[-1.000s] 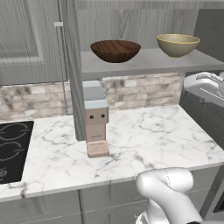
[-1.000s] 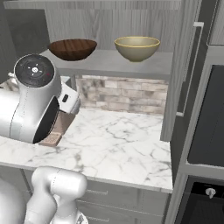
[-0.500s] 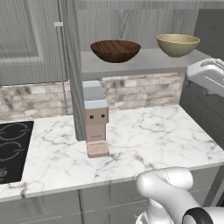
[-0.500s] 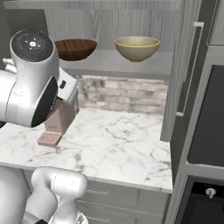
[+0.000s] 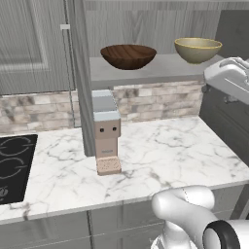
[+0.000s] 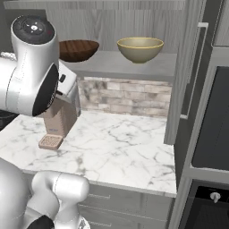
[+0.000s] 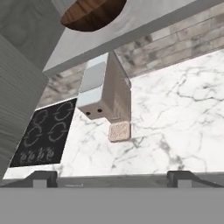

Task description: Move the bowls from the cabinet to the plates on the dining table.

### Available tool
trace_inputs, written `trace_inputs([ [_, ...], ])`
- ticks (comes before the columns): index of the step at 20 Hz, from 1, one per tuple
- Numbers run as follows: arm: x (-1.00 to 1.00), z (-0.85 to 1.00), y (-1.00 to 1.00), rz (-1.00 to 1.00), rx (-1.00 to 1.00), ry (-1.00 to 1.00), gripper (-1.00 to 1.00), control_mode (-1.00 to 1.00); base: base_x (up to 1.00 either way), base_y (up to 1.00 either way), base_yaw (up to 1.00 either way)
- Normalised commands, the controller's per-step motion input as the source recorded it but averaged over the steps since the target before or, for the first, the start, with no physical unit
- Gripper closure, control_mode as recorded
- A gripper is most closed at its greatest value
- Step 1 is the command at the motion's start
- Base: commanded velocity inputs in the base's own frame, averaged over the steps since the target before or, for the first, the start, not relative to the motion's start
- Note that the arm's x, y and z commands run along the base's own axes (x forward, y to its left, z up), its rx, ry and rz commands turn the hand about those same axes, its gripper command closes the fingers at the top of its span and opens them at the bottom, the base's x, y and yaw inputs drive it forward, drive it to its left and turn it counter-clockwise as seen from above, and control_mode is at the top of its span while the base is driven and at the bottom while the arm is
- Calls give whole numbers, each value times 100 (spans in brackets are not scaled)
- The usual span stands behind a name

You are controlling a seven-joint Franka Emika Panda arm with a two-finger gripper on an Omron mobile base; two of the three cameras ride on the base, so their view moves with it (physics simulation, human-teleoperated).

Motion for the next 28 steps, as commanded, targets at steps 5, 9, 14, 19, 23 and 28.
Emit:
trace_inputs([
  [5,21,0,32,0,0,0,-100,-100,0,0,0],
  [9,30,0,28,0,0,0,-100,-100,0,0,0],
  [14,33,4,11,0,0,1,-100,-100,0,0,0],
  [19,30,21,6,0,1,4,-100,-100,0,0,0],
  [23,36,18,0,-2,3,4,-100,-100,0,0,0],
  [28,27,3,0,-6,4,2,-100,-100,0,0,0],
])
